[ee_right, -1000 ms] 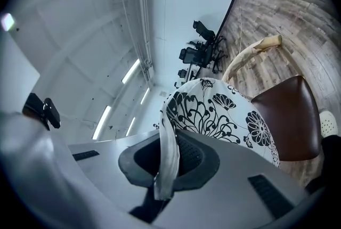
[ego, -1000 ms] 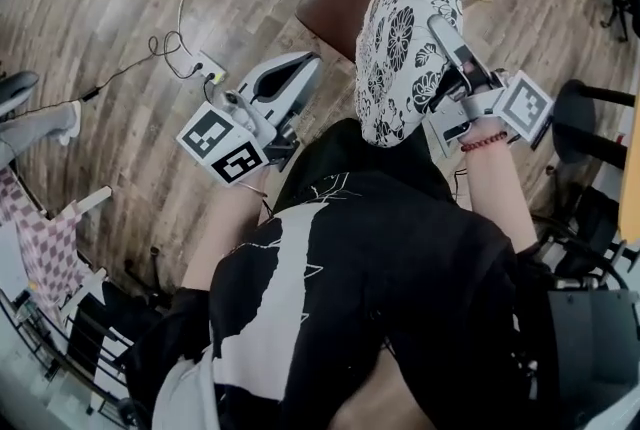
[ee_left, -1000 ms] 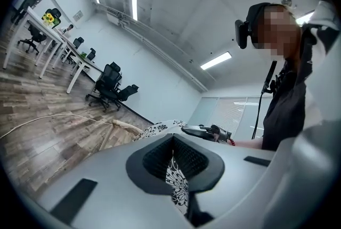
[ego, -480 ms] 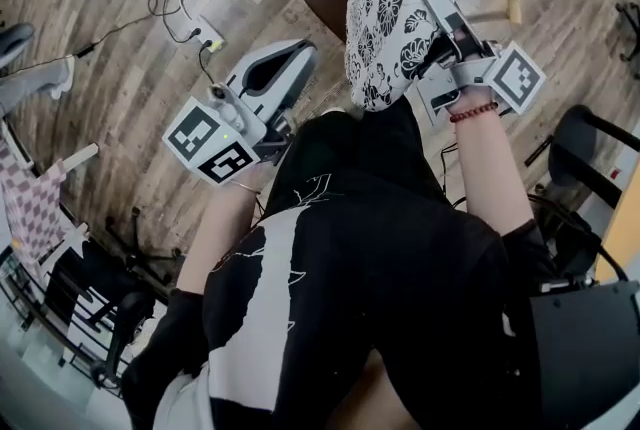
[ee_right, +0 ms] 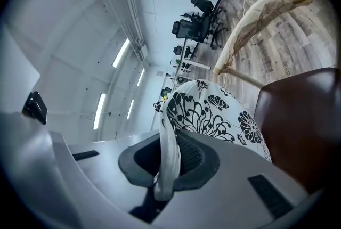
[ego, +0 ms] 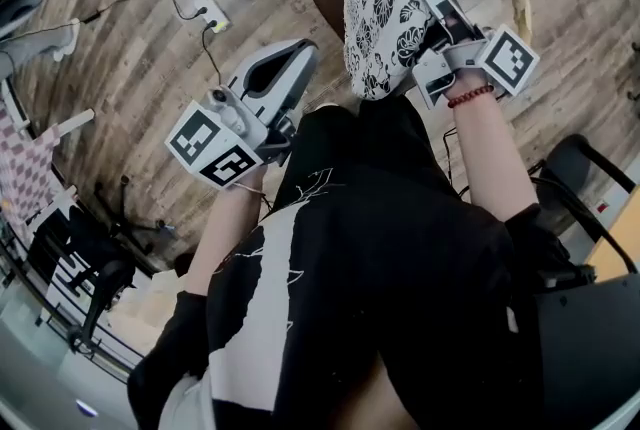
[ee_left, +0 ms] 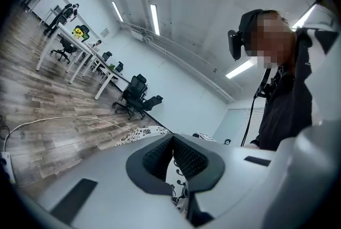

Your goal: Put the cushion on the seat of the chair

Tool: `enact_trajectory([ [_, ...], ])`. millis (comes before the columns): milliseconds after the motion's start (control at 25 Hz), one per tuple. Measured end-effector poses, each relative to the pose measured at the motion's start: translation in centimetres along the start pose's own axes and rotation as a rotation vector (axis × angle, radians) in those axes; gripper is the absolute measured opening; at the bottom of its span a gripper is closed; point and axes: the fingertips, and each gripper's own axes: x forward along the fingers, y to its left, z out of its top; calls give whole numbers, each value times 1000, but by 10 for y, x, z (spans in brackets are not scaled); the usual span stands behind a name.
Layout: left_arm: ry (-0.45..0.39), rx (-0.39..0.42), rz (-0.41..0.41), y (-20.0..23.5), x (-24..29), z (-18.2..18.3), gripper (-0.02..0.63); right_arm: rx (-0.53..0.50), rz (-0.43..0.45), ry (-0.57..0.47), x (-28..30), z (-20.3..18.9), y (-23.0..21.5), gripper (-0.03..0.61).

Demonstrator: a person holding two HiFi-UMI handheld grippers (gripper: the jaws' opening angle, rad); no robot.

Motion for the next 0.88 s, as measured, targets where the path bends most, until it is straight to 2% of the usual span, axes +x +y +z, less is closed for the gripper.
enact_trajectory([
  [160, 4, -19, 1, 0, 1, -4, 11, 6, -14, 0, -2, -1, -6, 26],
  [320, 25, -17, -33, 4, 7, -2, 11, 12, -33, -32, -4, 2, -11, 26],
  [640, 33, -22, -70, 20, 13, 23, 11, 18, -117, -82, -9, 5, -23, 26],
  [880, 67, -5, -92, -18, 40, -10, 11, 4, -157, -122, -68, 19, -57, 26],
])
